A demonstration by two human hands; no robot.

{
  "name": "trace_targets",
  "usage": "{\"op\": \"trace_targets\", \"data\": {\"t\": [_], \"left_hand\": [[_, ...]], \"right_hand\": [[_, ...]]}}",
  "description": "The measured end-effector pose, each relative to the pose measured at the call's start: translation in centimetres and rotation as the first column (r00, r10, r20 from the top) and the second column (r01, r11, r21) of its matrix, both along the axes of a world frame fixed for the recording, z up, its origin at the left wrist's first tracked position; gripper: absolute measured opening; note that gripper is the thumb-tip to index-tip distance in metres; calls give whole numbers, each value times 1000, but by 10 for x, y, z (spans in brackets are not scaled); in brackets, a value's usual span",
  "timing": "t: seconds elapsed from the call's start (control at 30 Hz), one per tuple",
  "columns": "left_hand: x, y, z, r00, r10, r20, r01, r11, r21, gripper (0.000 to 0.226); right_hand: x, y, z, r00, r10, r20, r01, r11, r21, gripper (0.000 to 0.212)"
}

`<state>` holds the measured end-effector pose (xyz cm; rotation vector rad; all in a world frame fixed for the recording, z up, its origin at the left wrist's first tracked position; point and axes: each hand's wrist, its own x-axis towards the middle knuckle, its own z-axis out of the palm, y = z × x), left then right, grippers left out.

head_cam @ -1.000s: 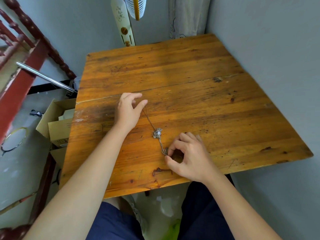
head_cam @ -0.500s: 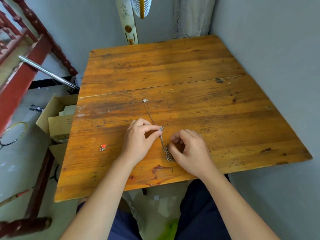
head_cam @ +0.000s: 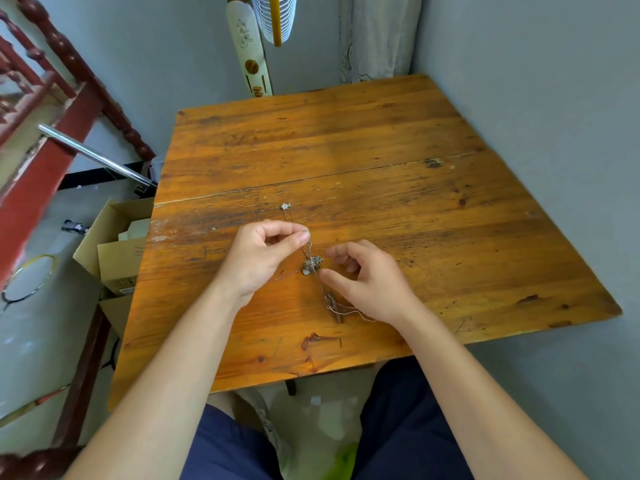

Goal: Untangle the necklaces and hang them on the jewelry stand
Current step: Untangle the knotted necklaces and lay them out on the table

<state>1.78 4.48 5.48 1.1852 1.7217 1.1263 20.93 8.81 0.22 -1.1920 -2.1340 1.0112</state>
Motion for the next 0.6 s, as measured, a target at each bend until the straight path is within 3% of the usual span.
{"op": "trace_targets", "data": {"t": [0.1,0.23,0.6], "left_hand": [[3,4,12,1000,-6,6,5,999,33,8],[4,7,23,1000,-15,-4,15,997,81,8],[7,7,62,992,80,94,-101,963,248,14]], "right_hand": [[-11,7,3,999,13,-50,-13,1000,8,42],[-23,12,3,992,-4,-126,5,1000,1,28],[-19,12,4,997,8,-76,-10,999,-32,15]]}}
